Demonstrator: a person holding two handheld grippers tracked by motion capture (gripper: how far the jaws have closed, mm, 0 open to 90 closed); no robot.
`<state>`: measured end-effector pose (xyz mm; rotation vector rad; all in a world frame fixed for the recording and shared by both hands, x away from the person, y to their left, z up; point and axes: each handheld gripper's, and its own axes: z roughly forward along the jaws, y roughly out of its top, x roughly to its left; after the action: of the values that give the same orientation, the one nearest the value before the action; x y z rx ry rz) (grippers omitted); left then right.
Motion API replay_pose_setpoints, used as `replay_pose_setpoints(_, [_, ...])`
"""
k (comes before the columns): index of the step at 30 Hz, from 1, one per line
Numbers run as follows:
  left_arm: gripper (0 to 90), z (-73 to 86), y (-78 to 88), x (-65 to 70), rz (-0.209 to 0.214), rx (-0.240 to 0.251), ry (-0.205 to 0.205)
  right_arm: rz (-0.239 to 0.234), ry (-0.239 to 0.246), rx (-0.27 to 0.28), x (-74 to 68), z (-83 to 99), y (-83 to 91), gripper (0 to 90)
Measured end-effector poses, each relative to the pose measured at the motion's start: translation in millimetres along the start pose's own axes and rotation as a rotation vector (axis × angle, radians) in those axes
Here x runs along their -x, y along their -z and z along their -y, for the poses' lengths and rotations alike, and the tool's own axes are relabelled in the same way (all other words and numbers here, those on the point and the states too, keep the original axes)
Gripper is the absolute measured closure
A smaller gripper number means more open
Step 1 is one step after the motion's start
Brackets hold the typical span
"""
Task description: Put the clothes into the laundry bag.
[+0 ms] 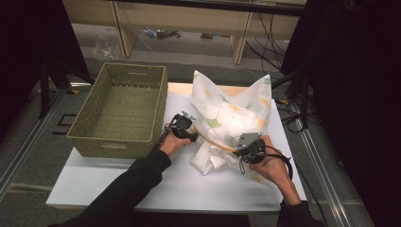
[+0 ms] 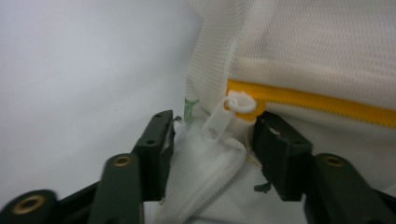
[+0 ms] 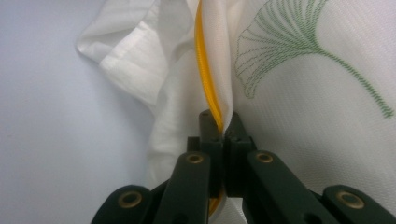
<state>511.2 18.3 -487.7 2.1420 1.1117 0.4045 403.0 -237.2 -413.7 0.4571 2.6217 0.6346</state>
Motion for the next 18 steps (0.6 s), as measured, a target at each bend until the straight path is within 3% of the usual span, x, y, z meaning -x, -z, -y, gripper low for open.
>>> replay_pose_setpoints(5, [81.4,1.0,1.8,-7.6,0.045,0.008,0.029,0.0,0.0,0.0,-0.2,-0.1,-0.1,89.9])
replay_pose_setpoints(7, [82.1,2.5,6.9,-6.6,0.05,0.021,0.004,-0.003,0.027,0.006,0.5,-0.3,-1.1,89.9])
replay_pose_setpoints(11, [82.4,8.3,20.6,-0.9,0.085,0.033,-0.01,0.001,-0.001,0.003,0.0,0.0,-1.0,89.9])
replay_pose_setpoints(12, [82.4,10.6,24.4,1.7,0.099,0.031,-0.024,-0.002,0.024,0.009,1.4,-0.4,-2.7,89.9])
replay_pose_setpoints(13, [82.4,13.0,28.2,4.1,0.116,0.027,-0.035,-0.002,-0.001,0.002,-0.5,-0.5,-3.2,89.9])
replay_pose_setpoints(14, [82.4,15.3,32.3,6.5,0.122,0.025,-0.045,-0.007,0.024,0.006,0.1,-1.3,-5.2,89.9])
replay_pose_setpoints(15, [82.4,17.7,36.2,8.8,0.124,0.027,-0.058,-0.002,0.004,-0.004,-1.3,-1.8,-5.9,89.8])
replay_pose_setpoints(16, [82.4,19.5,40.4,11.0,0.13,0.024,-0.08,0.0,0.029,-0.001,0.2,-2.9,-8.2,89.8])
replay_pose_setpoints(17, [82.4,21.2,44.5,12.7,0.13,0.023,-0.102,0.012,-0.001,-0.008,-0.6,-3.7,-10.2,89.8])
replay_pose_setpoints(18, [82.4,22.6,48.4,13.8,0.134,0.019,-0.112,0.023,-0.001,-0.008,0.6,-4.8,-13.1,89.8])
